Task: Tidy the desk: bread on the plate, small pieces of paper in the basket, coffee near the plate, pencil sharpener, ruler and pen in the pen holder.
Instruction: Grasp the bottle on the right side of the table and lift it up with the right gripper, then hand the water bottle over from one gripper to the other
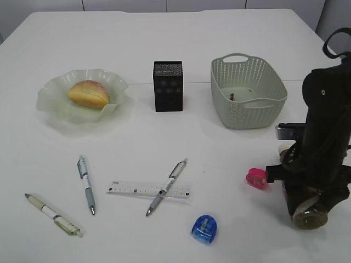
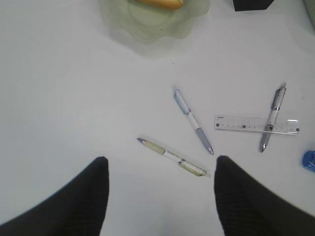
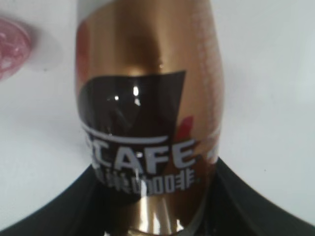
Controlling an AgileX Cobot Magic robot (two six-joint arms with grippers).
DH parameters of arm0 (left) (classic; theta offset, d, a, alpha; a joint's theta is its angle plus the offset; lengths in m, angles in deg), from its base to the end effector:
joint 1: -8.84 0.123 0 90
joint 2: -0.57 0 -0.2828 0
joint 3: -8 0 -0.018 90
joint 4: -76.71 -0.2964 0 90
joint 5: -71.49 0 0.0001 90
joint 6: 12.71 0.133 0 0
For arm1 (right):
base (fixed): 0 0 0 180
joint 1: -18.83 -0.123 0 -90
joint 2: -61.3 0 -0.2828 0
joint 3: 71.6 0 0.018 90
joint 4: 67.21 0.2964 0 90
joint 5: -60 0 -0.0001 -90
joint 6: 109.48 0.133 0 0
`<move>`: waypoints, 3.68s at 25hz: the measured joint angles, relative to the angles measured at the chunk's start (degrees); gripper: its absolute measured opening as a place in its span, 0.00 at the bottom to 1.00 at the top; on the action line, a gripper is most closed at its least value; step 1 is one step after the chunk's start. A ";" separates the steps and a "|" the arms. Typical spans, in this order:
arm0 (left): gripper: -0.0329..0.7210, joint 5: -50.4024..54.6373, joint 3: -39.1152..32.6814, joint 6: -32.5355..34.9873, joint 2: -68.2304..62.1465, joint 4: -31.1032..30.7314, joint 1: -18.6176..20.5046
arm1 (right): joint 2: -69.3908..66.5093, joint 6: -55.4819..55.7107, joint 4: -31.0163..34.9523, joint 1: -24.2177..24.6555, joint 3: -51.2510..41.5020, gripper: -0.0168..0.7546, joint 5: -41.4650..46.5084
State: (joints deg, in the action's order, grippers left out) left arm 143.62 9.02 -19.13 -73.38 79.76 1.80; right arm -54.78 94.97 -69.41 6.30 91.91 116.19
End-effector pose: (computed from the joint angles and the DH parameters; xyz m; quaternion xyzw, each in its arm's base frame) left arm 0.2730 -0.0405 0.3901 0.0050 0.9535 -0.0616 0.2949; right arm 0.3274 0.0684 0.0584 -0.0917 -0.9927 0.0385 0.0676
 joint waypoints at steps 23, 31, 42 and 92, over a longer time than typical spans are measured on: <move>0.69 0.00 0.00 0.00 0.00 0.00 0.00 | 14.24 -7.38 -0.12 0.00 -10.24 0.55 -12.02; 0.69 0.00 0.00 0.00 0.00 0.00 0.00 | 20.24 -8.55 -1.27 0.00 -12.20 0.55 -15.58; 0.69 0.00 0.00 0.00 0.00 1.97 0.00 | 29.52 -25.81 9.00 0.00 -12.34 0.55 -21.05; 0.76 -2.33 0.00 48.65 -11.29 77.34 0.00 | 33.36 -106.12 99.34 0.00 -11.40 0.54 8.82</move>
State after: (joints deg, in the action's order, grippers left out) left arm 141.29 9.02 29.52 -84.66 157.10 1.80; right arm -21.42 -11.14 29.94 6.30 80.50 125.00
